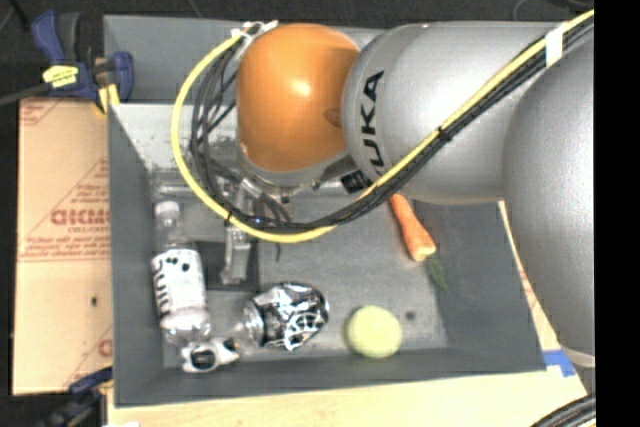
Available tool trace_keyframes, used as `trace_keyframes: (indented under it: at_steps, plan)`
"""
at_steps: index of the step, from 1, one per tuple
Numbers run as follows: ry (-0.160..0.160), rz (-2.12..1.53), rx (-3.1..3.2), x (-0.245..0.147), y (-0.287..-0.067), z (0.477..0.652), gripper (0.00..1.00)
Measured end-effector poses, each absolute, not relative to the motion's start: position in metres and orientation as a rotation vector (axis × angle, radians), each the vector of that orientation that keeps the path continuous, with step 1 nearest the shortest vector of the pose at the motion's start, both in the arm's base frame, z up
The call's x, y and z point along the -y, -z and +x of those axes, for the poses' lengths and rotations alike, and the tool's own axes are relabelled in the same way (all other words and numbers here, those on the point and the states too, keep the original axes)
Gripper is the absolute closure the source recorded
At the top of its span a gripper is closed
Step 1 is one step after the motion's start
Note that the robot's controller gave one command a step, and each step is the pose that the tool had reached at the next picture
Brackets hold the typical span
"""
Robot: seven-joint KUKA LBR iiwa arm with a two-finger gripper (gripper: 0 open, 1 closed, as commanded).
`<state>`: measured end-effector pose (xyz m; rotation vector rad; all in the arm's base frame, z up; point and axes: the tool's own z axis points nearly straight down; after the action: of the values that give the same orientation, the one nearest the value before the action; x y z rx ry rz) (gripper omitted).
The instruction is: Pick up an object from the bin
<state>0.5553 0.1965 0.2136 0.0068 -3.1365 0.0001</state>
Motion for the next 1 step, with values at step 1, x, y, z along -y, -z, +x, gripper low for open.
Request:
trace_keyframes:
  at_steps: [1]
  plan:
    - [0.002, 0.001, 3.144, -0.1956, -0.2183, 0.5568, 0.0]
